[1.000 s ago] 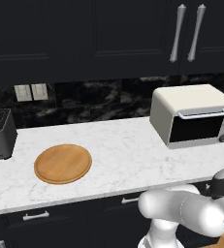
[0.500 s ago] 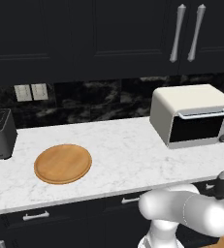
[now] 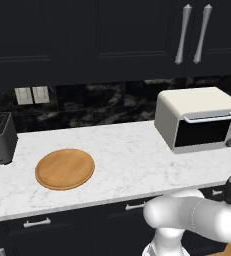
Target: Pick up the kebab skewer and baguette bread, and place them inside the toaster oven. Close the toaster oven door and start by setting the timer.
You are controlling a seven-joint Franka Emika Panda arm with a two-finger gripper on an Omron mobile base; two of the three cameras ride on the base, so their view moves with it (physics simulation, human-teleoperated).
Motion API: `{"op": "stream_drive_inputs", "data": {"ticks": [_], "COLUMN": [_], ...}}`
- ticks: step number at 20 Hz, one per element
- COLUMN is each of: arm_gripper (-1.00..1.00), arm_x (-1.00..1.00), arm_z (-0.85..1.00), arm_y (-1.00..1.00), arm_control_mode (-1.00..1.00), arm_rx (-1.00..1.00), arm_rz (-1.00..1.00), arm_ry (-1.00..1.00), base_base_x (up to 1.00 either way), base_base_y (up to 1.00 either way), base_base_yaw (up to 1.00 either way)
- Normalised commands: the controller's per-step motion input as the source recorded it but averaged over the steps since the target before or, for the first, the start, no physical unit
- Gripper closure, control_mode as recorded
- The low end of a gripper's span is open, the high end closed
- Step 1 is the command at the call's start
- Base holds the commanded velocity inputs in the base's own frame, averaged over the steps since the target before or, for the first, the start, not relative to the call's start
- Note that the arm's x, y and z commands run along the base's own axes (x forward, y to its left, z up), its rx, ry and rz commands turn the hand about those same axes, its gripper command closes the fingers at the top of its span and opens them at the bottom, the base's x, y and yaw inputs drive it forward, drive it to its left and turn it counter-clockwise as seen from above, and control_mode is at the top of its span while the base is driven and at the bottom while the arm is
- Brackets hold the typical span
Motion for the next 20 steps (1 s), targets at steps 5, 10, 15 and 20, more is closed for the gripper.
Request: {"op": "stream_drive_inputs", "data": {"ticks": [5, 10, 15, 20], "arm_gripper": [-1.0, -1.0, -1.0, -1.0], "arm_x": [0.04, 0.04, 0.14, 0.2], "arm_z": [-0.12, -0.21, -0.07, 0.0], "arm_y": [-0.08, 0.0, 0.0, -0.02], "arm_control_mode": [-1.0, -1.0, -1.0, -1.0], "arm_rx": [-0.06, -0.11, -0.1, -0.03], "arm_rz": [0.0, 0.0, 0.0, 0.0], "arm_ry": [-0.02, -0.02, -0.03, -0.02], "base_base_x": [0.0, 0.0, 0.0, 0.0], "base_base_y": [0.0, 0.0, 0.0, 0.0], "base_base_yaw": [0.0, 0.0, 0.0, 0.0]}}
